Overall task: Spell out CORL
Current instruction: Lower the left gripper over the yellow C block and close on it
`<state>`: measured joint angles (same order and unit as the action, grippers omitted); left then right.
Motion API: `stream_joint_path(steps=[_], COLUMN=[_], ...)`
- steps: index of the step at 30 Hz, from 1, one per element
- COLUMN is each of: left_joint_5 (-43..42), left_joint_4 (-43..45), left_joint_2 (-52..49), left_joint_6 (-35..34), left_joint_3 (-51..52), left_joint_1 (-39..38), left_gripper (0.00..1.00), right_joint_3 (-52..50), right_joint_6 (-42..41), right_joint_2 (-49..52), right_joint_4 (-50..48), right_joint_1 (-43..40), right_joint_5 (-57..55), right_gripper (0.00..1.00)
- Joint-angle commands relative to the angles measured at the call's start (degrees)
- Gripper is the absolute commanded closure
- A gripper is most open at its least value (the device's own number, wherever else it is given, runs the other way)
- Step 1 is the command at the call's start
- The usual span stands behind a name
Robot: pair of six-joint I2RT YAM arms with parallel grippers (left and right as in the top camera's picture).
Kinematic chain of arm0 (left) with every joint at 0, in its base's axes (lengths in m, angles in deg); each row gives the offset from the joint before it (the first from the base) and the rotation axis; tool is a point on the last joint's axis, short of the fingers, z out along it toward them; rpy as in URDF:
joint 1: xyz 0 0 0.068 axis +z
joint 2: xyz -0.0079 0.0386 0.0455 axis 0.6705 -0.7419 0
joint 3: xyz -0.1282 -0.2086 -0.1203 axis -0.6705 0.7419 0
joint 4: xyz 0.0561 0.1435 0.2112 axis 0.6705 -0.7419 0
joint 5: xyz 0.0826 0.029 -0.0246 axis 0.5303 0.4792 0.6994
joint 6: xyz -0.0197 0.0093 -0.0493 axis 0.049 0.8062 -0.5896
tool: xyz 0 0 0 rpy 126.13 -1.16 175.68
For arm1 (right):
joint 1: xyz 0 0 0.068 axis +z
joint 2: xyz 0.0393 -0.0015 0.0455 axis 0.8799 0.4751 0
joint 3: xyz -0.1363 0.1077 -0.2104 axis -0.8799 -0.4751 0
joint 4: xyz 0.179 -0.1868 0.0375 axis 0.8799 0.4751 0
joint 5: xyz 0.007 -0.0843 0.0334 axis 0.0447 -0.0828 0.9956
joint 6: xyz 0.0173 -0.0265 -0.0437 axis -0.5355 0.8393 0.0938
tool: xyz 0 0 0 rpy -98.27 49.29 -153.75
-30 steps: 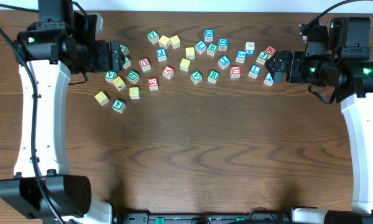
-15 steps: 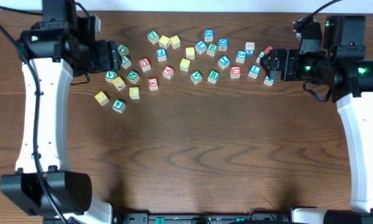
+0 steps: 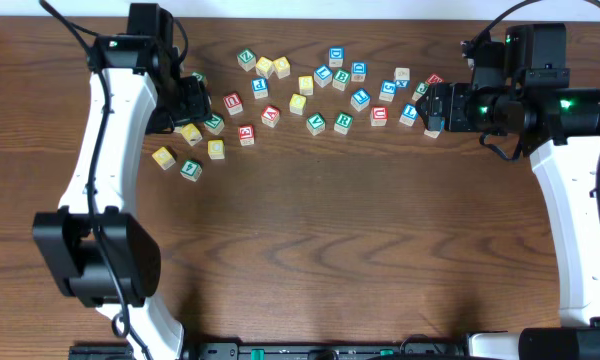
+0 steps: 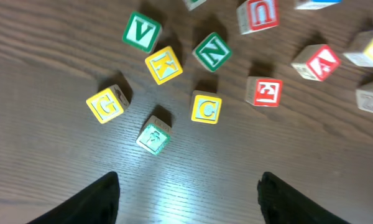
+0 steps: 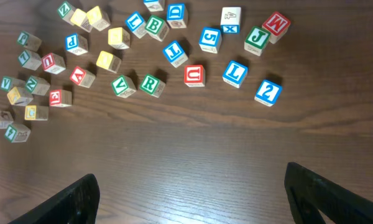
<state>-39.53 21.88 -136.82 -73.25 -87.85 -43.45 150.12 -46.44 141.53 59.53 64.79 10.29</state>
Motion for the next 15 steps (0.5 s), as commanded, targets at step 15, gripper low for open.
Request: stream_joint_path(steps=[15], left_joint_5=[1.8], left_joint_4=[6.0], left_joint_2=[-9.0], left_joint_6=[-3.0], left_joint_3=[4.9], left_joint_1=[-3.1], left_gripper=[0.41], right_joint_3=[1.1], right_joint_6=[-0.5], right_joint_2=[0.2], right_joint_4=[0.2], right_joint_1=[0.3], right_joint_5=[-1.1], right_gripper=[0.07])
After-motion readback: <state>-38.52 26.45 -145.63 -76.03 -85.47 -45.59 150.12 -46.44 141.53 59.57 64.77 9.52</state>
